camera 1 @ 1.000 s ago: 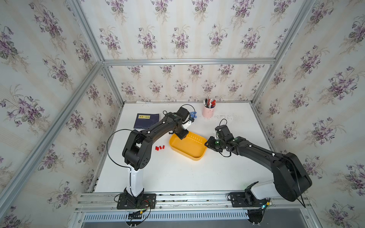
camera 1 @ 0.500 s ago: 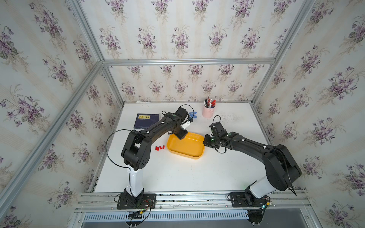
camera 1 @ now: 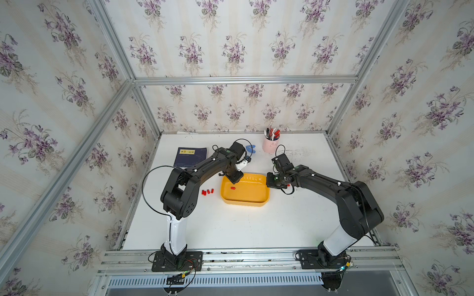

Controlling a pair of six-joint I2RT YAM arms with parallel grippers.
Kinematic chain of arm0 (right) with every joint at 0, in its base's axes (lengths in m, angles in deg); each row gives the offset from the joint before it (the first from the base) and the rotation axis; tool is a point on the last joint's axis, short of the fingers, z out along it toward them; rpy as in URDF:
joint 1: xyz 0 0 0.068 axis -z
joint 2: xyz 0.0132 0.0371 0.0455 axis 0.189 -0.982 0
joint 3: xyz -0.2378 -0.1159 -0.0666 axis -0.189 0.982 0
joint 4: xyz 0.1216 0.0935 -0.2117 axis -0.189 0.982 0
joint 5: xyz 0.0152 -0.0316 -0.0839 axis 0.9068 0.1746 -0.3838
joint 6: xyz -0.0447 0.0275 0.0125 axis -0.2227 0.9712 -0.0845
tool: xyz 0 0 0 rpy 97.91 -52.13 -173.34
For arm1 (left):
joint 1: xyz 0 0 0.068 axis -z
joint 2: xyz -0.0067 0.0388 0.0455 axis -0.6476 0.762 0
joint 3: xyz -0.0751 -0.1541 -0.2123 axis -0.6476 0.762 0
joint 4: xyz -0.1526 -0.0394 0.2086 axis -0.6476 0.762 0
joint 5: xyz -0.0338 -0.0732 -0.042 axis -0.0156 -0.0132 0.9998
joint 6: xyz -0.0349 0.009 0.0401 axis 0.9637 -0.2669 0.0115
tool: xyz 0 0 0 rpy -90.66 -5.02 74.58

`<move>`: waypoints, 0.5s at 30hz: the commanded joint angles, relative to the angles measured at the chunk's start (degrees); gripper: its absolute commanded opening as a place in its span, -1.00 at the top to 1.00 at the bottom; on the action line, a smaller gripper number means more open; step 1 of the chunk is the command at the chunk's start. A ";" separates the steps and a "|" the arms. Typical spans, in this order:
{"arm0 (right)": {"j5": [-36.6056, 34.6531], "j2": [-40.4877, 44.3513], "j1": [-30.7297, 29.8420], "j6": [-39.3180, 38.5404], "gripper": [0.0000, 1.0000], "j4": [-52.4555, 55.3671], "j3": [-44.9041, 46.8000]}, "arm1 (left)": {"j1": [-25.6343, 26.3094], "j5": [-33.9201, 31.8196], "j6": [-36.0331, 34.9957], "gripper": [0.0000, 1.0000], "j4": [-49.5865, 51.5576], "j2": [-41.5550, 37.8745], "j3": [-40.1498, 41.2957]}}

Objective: Take the screw protection sleeves out of the storage box
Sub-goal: Adjust the storage box at the center of the board, then pick up the screw protection sleeve from the storage box.

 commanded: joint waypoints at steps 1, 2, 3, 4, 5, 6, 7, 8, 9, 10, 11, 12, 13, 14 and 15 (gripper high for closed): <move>0.33 -0.42 0.12 -2.79 0.66 2.41 -0.79 | 0.23 2.62 -3.01 -0.01 1.82 -0.44 1.08; 0.36 -0.57 0.24 -3.00 0.66 2.61 -0.95 | 0.33 2.95 -3.32 -0.01 1.82 -0.50 1.38; 0.51 -0.69 0.34 -3.22 0.65 2.74 -0.99 | 0.35 3.27 -3.65 -0.01 1.98 -0.54 1.55; 0.86 -0.86 0.38 -3.46 0.65 2.77 -1.04 | 0.43 3.40 -4.04 -0.01 1.98 -0.69 1.94; 1.05 -0.96 0.39 -3.70 0.65 2.84 -1.21 | 0.44 3.52 -4.35 -0.02 1.83 -0.75 2.12; 1.12 -1.04 0.39 -3.94 0.65 2.85 -1.31 | 0.66 3.42 -4.72 -0.02 1.64 -0.68 2.26; 1.02 -1.06 0.39 -4.00 0.65 2.86 -1.41 | 0.95 3.16 -4.89 -0.02 1.51 -0.55 2.32; 1.03 -1.08 0.39 -4.12 0.64 2.86 -1.39 | 1.19 3.15 -5.04 -0.03 1.43 -0.30 2.31; 1.08 -1.21 0.39 -4.26 0.64 2.86 -1.52 | 1.44 3.15 -5.27 -0.03 1.50 -0.01 2.31; 1.20 -1.37 0.44 -4.34 0.64 2.93 -1.64 | 1.61 2.58 -5.47 -0.03 1.51 0.45 2.29; 1.21 -1.49 0.47 -4.54 0.64 3.02 -1.81 | 1.90 1.87 -5.60 -0.03 1.51 0.95 2.23; 1.28 -1.56 0.42 -4.66 0.63 3.04 -1.92 | 2.08 1.71 -5.76 -0.02 1.52 1.37 2.16; 1.22 -1.59 0.47 -4.68 0.63 3.11 -2.01 | 2.25 1.84 -5.94 -0.02 1.44 1.72 2.27; 1.17 -1.67 0.47 -4.76 0.64 3.20 -2.09 | 2.43 1.75 -5.97 -0.03 1.14 1.85 2.45; 1.21 -1.68 0.47 -4.91 0.64 3.25 -2.22 | 2.57 1.39 -5.95 -0.03 0.81 1.99 2.57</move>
